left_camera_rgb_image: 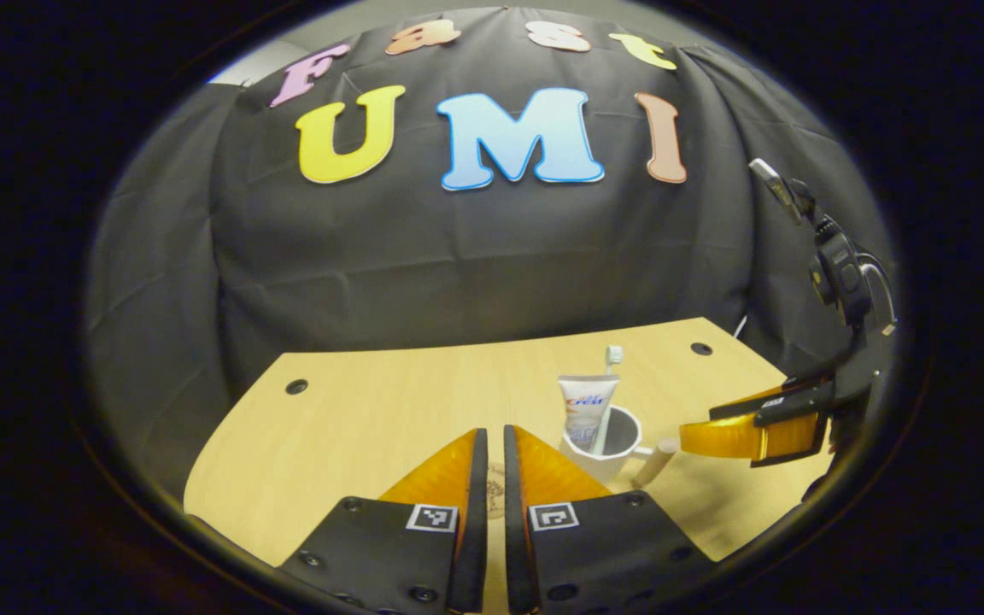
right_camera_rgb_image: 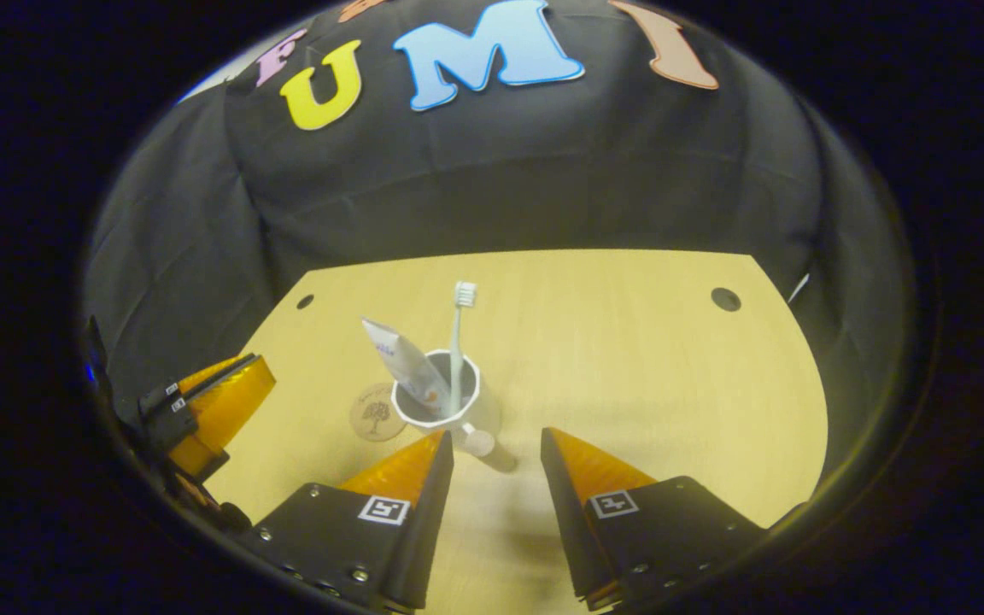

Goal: Put the toothbrush and toothpaste on the desktop into the cup, then pick up the cup and place it on the coaster on the desktop.

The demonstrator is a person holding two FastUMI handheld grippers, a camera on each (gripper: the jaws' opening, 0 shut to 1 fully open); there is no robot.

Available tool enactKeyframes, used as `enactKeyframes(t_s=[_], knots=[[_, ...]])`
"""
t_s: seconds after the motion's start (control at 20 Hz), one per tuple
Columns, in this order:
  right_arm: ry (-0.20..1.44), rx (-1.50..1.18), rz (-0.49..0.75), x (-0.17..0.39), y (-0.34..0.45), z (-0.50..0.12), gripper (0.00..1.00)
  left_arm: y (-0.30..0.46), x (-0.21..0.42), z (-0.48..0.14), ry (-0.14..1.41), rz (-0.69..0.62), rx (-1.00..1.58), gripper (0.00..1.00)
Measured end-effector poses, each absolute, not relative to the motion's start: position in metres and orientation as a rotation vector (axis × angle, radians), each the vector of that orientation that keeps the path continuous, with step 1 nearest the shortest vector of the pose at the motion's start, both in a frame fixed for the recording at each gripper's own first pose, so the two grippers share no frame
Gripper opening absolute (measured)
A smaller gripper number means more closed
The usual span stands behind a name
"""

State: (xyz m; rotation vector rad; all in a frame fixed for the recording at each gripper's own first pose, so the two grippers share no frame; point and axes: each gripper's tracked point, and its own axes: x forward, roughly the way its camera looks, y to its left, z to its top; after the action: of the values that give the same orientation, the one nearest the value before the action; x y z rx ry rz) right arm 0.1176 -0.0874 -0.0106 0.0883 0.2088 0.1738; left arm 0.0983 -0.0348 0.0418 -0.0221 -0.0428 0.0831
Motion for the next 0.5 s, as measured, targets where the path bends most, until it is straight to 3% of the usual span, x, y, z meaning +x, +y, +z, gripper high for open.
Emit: enactKeyframes(t_s=[0.5], knots=[[0.396, -0.179, 0.254, 0.151, -0.074, -0.029, 0.62, 0.008, 0.074, -0.005, 0.041, 0.168, -0.092, 0.16]])
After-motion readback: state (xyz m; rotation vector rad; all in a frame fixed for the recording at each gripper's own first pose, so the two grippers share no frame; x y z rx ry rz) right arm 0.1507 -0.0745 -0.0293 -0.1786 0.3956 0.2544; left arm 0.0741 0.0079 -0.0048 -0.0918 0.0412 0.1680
